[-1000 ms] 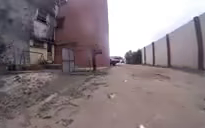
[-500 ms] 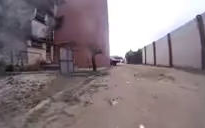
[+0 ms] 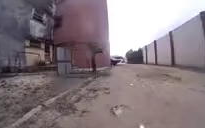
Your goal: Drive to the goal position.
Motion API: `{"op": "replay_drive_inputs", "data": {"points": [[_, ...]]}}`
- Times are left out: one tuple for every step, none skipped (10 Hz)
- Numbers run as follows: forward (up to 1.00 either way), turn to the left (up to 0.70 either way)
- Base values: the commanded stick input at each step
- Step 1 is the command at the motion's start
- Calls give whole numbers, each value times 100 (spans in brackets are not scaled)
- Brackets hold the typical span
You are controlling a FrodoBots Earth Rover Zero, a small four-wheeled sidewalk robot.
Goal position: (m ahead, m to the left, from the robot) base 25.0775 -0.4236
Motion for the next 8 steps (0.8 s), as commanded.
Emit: {"op": "replay_drive_inputs", "data": {"points": [[50,0],[50,-50],[50,-50],[50,-50],[50,-50],[50,-50],[50,0],[50,0]]}}
